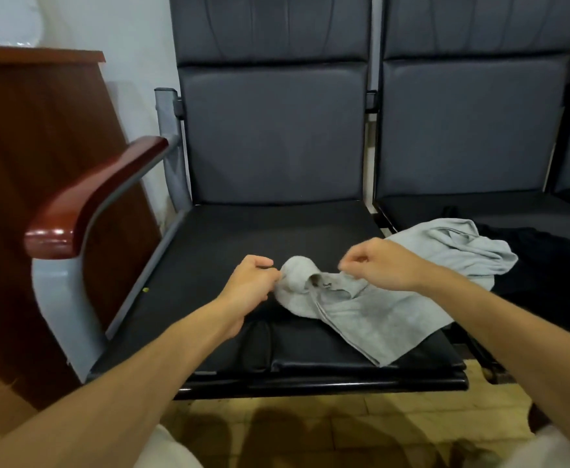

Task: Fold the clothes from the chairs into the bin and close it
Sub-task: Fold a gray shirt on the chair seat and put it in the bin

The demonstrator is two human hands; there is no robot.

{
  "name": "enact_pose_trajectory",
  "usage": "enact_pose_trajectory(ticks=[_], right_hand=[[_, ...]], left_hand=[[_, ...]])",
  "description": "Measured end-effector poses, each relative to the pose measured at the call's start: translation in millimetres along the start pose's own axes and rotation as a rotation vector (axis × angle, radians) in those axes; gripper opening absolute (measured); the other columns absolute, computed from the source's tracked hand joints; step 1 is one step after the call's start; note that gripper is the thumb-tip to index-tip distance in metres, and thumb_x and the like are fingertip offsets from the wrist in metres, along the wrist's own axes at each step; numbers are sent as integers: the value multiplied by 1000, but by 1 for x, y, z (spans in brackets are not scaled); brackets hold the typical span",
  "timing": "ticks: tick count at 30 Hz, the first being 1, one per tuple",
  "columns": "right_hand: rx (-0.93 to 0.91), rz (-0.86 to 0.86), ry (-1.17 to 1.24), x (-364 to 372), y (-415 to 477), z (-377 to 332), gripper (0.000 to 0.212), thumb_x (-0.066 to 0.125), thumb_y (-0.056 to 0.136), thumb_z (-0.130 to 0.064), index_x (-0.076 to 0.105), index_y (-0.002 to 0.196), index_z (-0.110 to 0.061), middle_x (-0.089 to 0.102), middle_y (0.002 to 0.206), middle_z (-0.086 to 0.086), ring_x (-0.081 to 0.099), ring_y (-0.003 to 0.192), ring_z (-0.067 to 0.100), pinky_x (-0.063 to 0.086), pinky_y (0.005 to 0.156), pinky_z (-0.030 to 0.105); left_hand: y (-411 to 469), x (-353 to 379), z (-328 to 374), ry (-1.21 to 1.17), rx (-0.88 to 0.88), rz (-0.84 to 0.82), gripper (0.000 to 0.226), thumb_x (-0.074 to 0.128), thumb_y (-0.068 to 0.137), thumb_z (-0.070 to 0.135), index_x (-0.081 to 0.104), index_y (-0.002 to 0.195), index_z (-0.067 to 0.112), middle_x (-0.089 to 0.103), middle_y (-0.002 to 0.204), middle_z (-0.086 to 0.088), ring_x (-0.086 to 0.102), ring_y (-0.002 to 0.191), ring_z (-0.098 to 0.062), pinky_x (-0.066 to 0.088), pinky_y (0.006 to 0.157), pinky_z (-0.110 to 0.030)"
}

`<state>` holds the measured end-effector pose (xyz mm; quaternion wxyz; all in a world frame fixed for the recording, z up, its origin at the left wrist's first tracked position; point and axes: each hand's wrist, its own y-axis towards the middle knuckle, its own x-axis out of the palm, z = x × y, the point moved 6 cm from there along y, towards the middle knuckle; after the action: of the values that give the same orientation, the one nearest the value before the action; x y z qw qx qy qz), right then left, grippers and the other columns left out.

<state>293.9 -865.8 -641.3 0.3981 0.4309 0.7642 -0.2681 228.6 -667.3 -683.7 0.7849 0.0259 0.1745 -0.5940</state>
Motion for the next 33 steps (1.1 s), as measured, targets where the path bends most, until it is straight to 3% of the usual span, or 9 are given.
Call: enact_pose_trajectory(ticks=[3,7,10,13,16,22,24,30,33], right_hand=[[157,-5,-295,-8,-1,51,28,55,93,-22,63,119,-17,60,124,2,56,114,20,45,93,28],[322,15,-396,-19,-7,104,52,60,90,-30,45,139,-22,41,140,8,42,128,29,37,107,45],[356,62,-384,-27,-11,122,53,57,91,-30,41,141,-23,40,142,8,40,130,30,35,108,46],[312,37,-370,-27,-16,128,49,54,92,-26,43,140,-20,44,140,8,43,129,28,36,107,44],[275,-12,-414,-25,-20,130,44,51,94,-22,45,138,-18,45,137,10,46,125,27,40,103,37],[205,23,-400,-31,-26,122,44,47,92,-12,48,136,-16,44,138,10,44,127,27,38,103,34],[180,82,-368,-35,-27,114,45,46,91,-11,49,136,-18,44,139,8,44,128,26,38,104,36],[114,337,-315,-42,-24,87,35,43,99,-22,52,132,-17,50,136,7,48,124,26,37,104,40],[83,464,-228,-44,-22,77,33,39,101,-24,55,128,-12,56,129,9,50,122,26,37,104,41]], left_hand=[[3,9,10,296,152,42,22,53,89,14,58,108,24,44,117,2,53,104,-13,46,84,-25],[-7,63,29,536,409,-163,17,54,90,17,63,90,31,50,101,9,51,102,-10,43,90,-24],[-14,120,29,700,508,-298,19,52,94,29,66,107,26,53,111,7,52,110,-13,43,98,-32],[-18,166,29,747,515,-406,43,53,93,48,55,129,26,49,125,4,45,121,-15,40,103,-38],[-19,192,33,810,575,-433,56,62,86,52,51,135,27,45,124,5,42,118,-14,40,100,-36],[0,185,33,832,668,-284,12,62,93,24,66,104,24,62,107,6,58,102,-14,48,88,-34],[3,179,33,726,644,-303,6,60,94,20,64,98,21,60,101,6,58,99,-14,47,87,-31],[1,134,44,-115,273,-300,17,48,100,11,56,86,16,56,80,-3,50,77,-14,42,72,-26],[0,100,41,-409,105,-263,20,44,102,14,58,87,14,63,92,-8,58,88,-21,49,84,-39]])
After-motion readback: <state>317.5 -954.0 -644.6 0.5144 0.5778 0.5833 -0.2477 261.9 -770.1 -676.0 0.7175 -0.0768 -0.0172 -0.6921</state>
